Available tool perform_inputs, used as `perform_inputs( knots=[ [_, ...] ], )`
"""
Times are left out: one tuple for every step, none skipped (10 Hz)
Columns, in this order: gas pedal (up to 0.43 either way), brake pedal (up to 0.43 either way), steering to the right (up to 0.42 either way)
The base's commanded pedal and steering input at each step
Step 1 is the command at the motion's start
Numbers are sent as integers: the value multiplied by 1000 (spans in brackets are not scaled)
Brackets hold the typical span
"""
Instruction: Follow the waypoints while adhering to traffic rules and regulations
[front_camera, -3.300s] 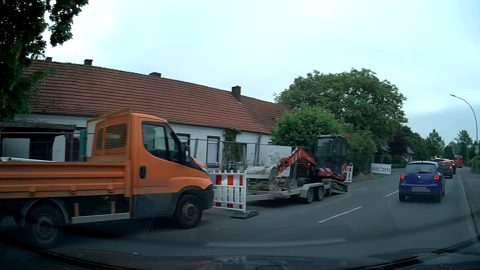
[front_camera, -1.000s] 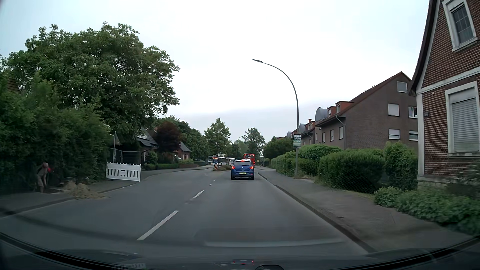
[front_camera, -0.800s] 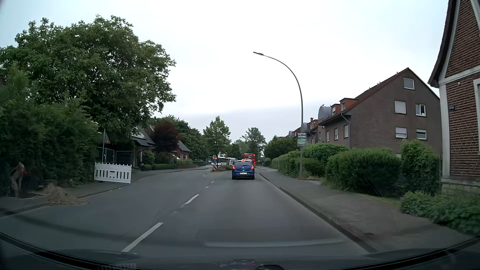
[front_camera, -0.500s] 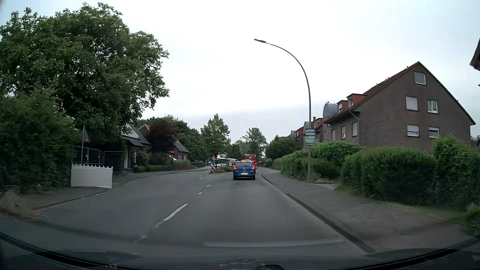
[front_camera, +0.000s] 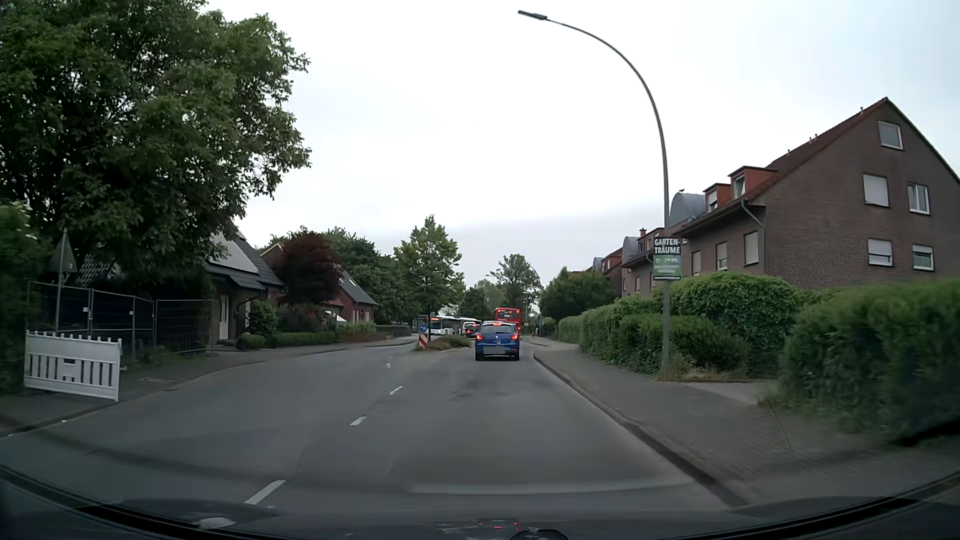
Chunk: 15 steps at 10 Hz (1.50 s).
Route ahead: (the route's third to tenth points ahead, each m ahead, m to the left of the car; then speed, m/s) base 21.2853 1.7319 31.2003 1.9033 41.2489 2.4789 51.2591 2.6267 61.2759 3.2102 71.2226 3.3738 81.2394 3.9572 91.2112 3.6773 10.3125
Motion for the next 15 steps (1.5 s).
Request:
perform_inputs(
  knots=[
    [390, 0, 8],
    [370, 0, 7],
    [331, 0, 2],
    [287, 0, 2],
    [287, 0, 2],
    [260, 0, 1],
    [240, 0, 1],
    [220, 0, 1],
    [220, 0, 2],
    [189, 0, 7],
    [177, 0, 14],
    [177, 0, 16],
    [177, 0, 15],
    [177, 0, 11],
    [177, 0, 11]
  ],
)
